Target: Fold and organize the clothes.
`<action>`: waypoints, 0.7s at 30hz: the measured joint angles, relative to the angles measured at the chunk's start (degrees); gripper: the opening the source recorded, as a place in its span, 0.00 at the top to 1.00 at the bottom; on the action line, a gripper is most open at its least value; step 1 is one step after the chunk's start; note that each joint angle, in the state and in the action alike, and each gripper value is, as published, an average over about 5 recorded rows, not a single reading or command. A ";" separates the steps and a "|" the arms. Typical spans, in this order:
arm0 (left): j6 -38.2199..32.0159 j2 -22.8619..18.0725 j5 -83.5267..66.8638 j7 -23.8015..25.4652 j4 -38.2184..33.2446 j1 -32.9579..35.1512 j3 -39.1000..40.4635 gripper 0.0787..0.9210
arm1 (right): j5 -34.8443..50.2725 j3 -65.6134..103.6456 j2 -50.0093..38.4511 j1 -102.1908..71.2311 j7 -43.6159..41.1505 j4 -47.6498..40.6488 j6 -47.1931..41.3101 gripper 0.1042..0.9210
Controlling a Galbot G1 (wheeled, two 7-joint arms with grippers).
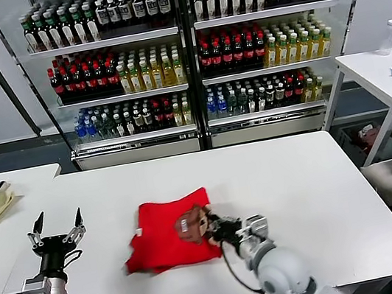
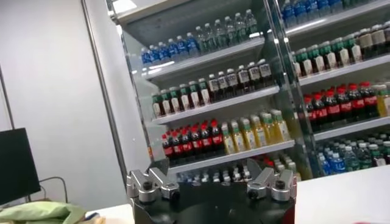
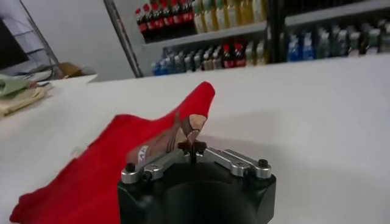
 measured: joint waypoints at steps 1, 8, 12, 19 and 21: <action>0.03 -0.08 0.09 0.00 0.03 -0.12 0.21 0.12 | 0.18 0.90 -0.93 0.18 -0.85 0.38 -0.01 0.99; 0.21 -0.68 0.46 -0.03 0.31 -0.51 1.83 0.12 | -0.23 5.75 -6.50 0.95 -7.42 0.57 0.00 0.99; 0.37 -0.68 0.39 -0.18 0.42 -0.97 2.79 0.12 | -2.64 7.44 -7.95 1.97 -10.93 -1.42 0.11 0.96; -0.14 -0.99 0.52 -0.20 0.66 -2.08 4.79 0.12 | -5.62 10.23 -8.79 3.99 -13.68 -4.08 0.31 0.73; -0.32 -1.16 0.57 -0.19 0.60 -2.35 5.34 0.12 | -6.13 11.07 -9.17 4.11 -13.96 -4.28 0.33 0.65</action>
